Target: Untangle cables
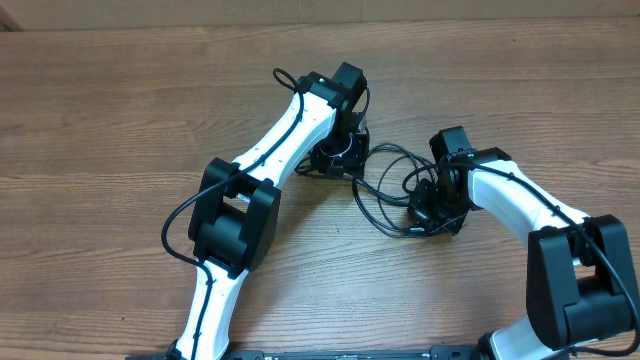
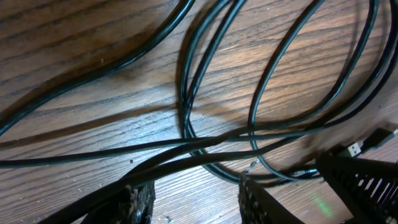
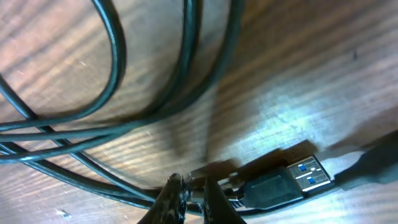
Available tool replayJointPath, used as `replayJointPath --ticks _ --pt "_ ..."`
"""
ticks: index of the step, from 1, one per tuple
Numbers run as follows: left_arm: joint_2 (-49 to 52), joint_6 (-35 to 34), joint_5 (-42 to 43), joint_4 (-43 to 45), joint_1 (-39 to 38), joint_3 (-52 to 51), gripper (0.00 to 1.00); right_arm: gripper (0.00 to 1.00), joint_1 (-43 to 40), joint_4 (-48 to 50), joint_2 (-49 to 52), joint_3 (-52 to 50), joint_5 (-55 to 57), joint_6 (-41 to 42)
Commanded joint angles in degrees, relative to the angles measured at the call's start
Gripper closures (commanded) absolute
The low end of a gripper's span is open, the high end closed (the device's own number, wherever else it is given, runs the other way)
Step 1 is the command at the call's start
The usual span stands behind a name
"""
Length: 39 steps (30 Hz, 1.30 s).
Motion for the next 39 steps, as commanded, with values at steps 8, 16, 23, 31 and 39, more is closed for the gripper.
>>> replayJointPath --ticks 8,16,23,31,39 --pt "-1.2 -0.4 -0.5 0.1 -0.5 -0.3 0.50 0.93 3.2 -1.0 0.7 -2.1 -1.5 5.8" --pt "-1.2 -1.0 -3.3 1.9 -0.5 -1.0 0.50 0.93 9.3 1.9 0.7 -4.5 -2.4 12.7" --pt "-1.2 -3.6 -3.3 7.1 -0.6 -5.4 0.50 0.92 12.6 4.7 0.7 -4.5 -5.3 12.7" --pt "-1.2 -3.5 -2.3 10.1 -0.3 -5.2 0.91 0.92 12.8 5.1 0.7 -4.5 -5.3 12.7" --pt "-1.3 -2.7 4.4 4.7 1.9 3.4 0.31 0.92 12.8 5.1 0.7 -4.5 -5.3 12.0"
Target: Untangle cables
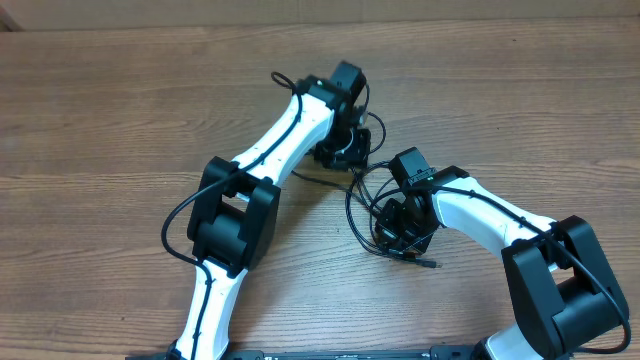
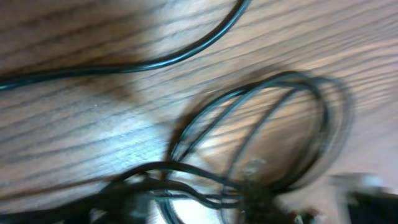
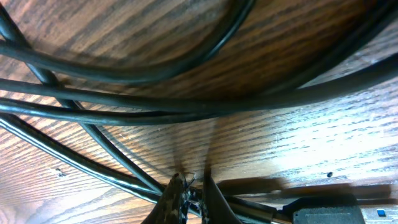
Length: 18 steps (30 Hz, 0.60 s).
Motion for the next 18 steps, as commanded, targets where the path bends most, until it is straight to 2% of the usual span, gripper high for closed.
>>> replayJointPath --ticks 1,2,3,7,11,15,18 --pt "-1.3 0.2 2.7 -3.0 1.2 4.6 0.11 0.92 0.3 0.0 0.7 -0.6 -0.5 0.0" --pt "-1.3 0.2 2.6 -4.4 1.2 5.0 0.04 0.92 0.3 0.0 0.7 -0.6 -0.5 0.0" --pt "-1.3 0.2 2.3 -6.4 1.2 5.3 0.00 0.92 0.3 0.1 0.7 -0.6 -0.5 0.0" --pt "-1.3 -2.8 -1.8 -11.6 1.0 4.9 0.01 0.92 0.3 0.5 0.7 -0.6 -0.4 0.0" --pt "-1.3 -13.7 -5.1 -16.4 -0.1 3.6 0.00 0.92 0.3 1.1 0.7 -0.6 -0.5 0.0" --pt "-1.3 -21.3 -6.3 -15.7 -1.8 1.6 0.01 0.92 0.3 1.3 0.7 -0.6 -0.5 0.0" --pt "-1.3 -26.1 -11.5 -14.4 -3.4 0.6 0.00 0.92 0.3 1.3 0.7 -0.6 -0.4 0.0"
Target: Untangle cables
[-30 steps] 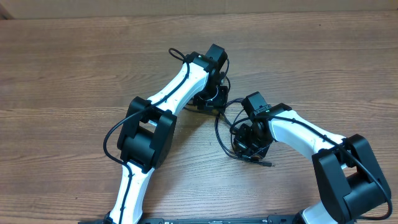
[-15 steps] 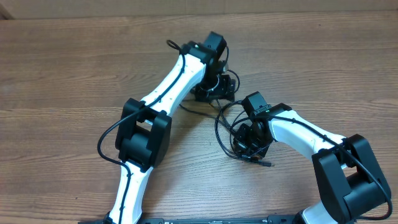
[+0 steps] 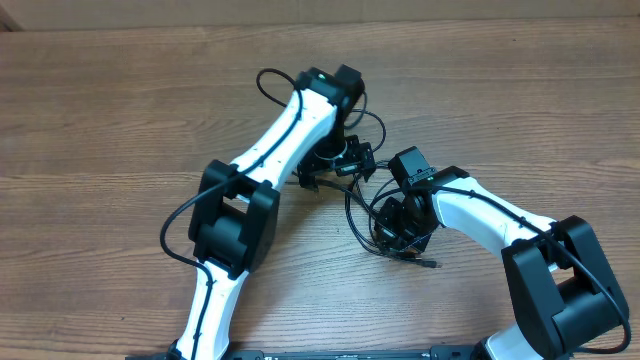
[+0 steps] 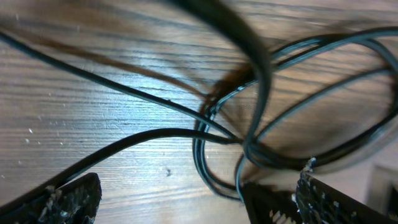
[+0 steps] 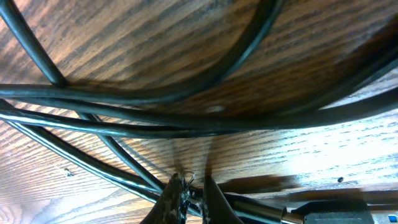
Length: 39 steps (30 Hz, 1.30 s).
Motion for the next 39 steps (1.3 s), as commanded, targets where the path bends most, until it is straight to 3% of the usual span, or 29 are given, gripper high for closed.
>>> replayJointPath --ticks 1,8,23,29,32,39 --pt "-1.1 -10.0 -7.0 0.7 -2.1 -1.4 0.01 0.92 0.3 0.2 0.7 -0.5 -0.1 0.0" --pt "-1.1 -14.3 -15.0 5.8 -4.6 -1.6 0.00 0.91 0.3 0.3 0.7 -0.5 0.1 -0.2" --pt "-1.1 -26.4 -15.2 7.2 -5.4 -6.6 0.01 0.91 0.3 0.2 0.7 -0.5 0.5 -0.2" --pt "-1.1 -26.5 -15.3 10.6 -5.8 -9.5 0.01 0.91 0.3 0.3 0.7 -0.5 0.6 -0.2" --pt "-1.1 -26.5 -15.3 11.6 -5.8 -9.5 0.11 0.91 0.3 0.3 0.7 -0.5 0.6 -0.2" --pt "-1.1 -26.0 -15.8 12.0 -5.8 -9.5 0.48 0.88 0.3 0.3 0.7 -0.5 0.6 -0.2"
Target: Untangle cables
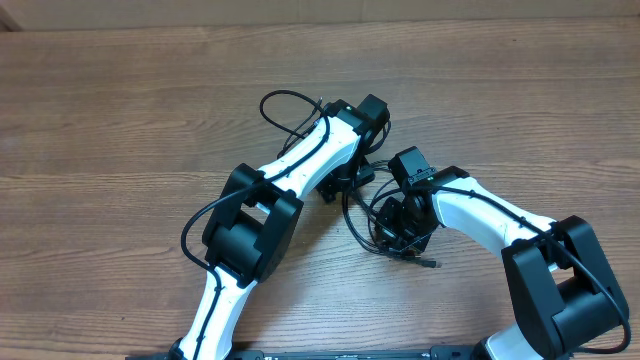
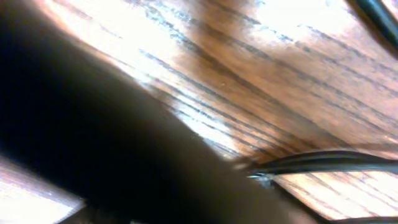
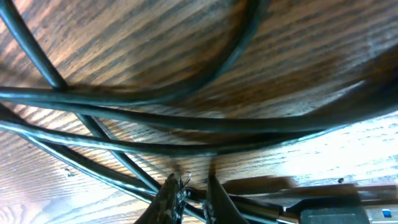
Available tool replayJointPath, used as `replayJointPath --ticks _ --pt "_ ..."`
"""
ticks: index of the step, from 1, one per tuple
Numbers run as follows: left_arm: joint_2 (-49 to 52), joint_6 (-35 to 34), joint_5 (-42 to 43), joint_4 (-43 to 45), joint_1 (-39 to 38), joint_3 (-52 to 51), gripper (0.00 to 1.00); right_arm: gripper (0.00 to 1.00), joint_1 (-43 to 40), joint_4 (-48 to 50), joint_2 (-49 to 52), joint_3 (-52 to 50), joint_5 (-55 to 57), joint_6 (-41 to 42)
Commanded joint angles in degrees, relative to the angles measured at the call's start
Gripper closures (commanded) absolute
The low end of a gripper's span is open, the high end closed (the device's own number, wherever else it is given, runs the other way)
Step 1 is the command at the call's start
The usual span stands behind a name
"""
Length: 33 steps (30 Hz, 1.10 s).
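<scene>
Black cables [image 1: 360, 214] lie looped and crossed on the wooden table [image 1: 120, 120] between my two arms. My right gripper [image 1: 402, 232] sits low in the tangle. In the right wrist view it [image 3: 194, 193] is shut on a thin black cable [image 3: 249, 205], with several strands [image 3: 186, 118] crossing above it and a USB plug [image 3: 333, 214] at the lower right. My left gripper [image 1: 342, 184] hangs over the tangle's upper left edge. A dark blur [image 2: 124, 155] fills its wrist view, hiding the fingers; one cable [image 2: 329, 162] shows at the right.
A cable end with a plug [image 1: 432, 264] pokes out below the right gripper. The left arm's own wire loop [image 1: 285, 105] stands out beside its forearm. The two wrists are close together over the tangle.
My left arm has shifted right, toward the right wrist, and its camera is now blocked by something dark and close. The right gripper stays put, still shut on the cable.
First my right gripper was farther right, shut on a cable near the USB plug, with the left gripper low over spread loops. Then the right gripper stood farther left and the loops were bunched. The left gripper then showed open over them, and now sits closer in.
</scene>
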Motion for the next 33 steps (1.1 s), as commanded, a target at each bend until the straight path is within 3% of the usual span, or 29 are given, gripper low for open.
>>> replayJointPath --ticks 1,5,7,12,20,25,33 --pt "-1.1 0.2 -1.4 -0.1 -0.4 -0.5 0.54 0.88 0.3 0.2 0.7 -0.5 0.6 -0.2" --pt "-1.1 0.5 -1.4 -0.1 -0.4 -0.5 0.74 0.88 0.3 0.2 0.7 -0.5 0.5 -0.2" --pt "-1.1 0.5 -1.4 0.0 -0.4 -0.5 0.95 0.89 0.3 0.2 0.7 -0.5 0.5 -0.2" --pt "-1.1 2.4 -1.4 0.5 -0.3 -0.5 0.96 0.96 0.3 0.2 0.7 -0.5 0.5 -0.1" --pt "-1.2 20.6 1.1 1.8 0.5 0.3 0.96 0.96 0.3 0.2 0.7 -0.5 0.5 -0.2" --pt "-1.3 31.0 12.0 1.1 4.4 5.4 0.96 0.96 0.3 0.2 0.7 -0.5 -0.4 0.1" --pt "-1.3 40.4 35.5 -0.6 13.2 14.7 0.96 0.96 0.3 1.1 0.7 -0.5 -8.5 -2.3"
